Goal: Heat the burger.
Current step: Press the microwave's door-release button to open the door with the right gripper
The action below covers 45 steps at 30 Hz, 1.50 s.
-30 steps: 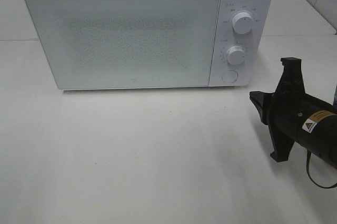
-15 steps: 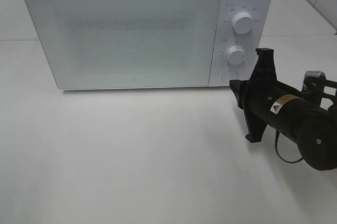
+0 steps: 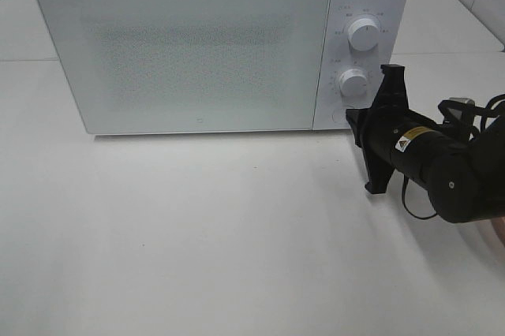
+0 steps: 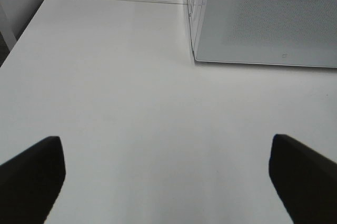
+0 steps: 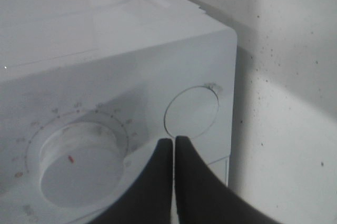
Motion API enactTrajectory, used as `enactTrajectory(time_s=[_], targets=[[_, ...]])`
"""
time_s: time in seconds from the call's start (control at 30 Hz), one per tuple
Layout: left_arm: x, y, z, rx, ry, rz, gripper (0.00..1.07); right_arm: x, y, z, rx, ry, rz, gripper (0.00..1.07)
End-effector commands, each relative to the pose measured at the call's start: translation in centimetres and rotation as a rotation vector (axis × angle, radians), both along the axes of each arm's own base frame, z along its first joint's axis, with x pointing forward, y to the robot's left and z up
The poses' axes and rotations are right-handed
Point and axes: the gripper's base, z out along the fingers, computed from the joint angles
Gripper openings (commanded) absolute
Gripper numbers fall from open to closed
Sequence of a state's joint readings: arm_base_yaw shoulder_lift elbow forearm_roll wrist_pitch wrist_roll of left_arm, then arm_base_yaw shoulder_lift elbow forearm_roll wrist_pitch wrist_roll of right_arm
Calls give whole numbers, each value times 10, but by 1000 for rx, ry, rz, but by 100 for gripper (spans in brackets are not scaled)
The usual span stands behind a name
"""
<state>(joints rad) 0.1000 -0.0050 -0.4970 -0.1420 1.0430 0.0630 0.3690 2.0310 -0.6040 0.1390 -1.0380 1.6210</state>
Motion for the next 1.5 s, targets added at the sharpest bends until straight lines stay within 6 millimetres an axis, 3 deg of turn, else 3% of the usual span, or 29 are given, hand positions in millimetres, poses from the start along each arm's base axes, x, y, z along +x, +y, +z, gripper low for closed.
enactTrajectory(time_s=[0.03,0.43,0.7,1.23,1.5], targets=[[-3,-1,0,-4,-27,-1,98,11,0,-4,-1,-10,10,0],[-3,-1,0,-4,-27,-1,98,29,7,-21,-3,8,17,0],[-3,-1,0,-4,-27,-1,98,33,9,-21,-2,-3,14,0],[-3,-1,0,-4,-27,-1,98,49,6,4,5,-239,-41,0],[-3,-1,0,-4,-27,-1,98,74,4,26,-23,-375,-96,0]])
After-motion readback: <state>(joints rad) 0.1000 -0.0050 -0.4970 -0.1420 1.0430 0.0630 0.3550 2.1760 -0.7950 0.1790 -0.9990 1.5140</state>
